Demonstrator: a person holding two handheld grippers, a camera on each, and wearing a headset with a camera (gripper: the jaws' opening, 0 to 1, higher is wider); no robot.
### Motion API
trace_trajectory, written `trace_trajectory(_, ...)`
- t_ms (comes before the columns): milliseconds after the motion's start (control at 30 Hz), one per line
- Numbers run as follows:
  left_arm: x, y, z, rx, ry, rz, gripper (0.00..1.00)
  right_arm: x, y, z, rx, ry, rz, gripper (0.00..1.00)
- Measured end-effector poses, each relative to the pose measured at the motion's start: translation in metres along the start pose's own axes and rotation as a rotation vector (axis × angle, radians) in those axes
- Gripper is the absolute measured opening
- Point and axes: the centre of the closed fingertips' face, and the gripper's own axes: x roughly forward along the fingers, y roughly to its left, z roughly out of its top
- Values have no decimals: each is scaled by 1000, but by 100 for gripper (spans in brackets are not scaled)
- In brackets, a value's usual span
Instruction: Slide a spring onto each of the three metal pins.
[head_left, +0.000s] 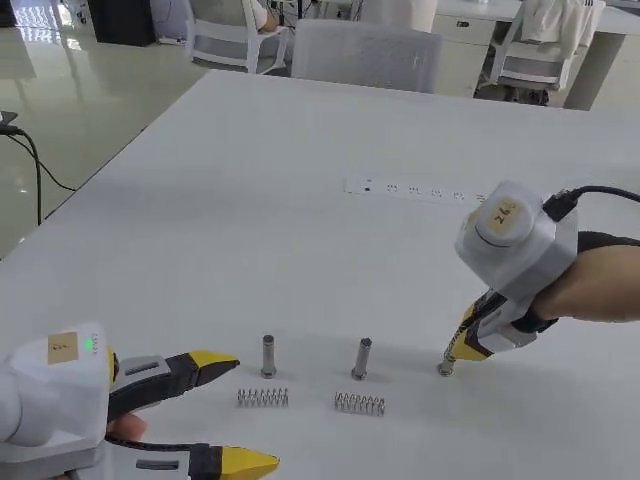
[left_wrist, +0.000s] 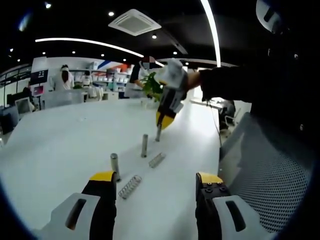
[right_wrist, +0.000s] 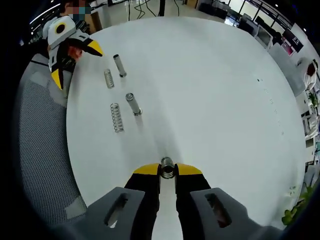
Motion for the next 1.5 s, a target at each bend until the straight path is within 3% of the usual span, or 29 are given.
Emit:
trace_trajectory(533, -1, 1, -1, -2, -1, 2, 59, 16, 2, -8, 19, 22, 7, 9)
trace_trajectory(767, -1, 0, -1, -3, -2, 1, 59, 17, 2, -8, 17, 13, 2, 10)
trace_trajectory(1200, 1, -1, 1, 4, -2, -5, 59, 13, 1, -13, 16, -11, -17, 21)
trace_trajectory(1500, 3, -2, 2, 7, -4, -10, 58, 10, 2, -19, 33, -19, -21, 22)
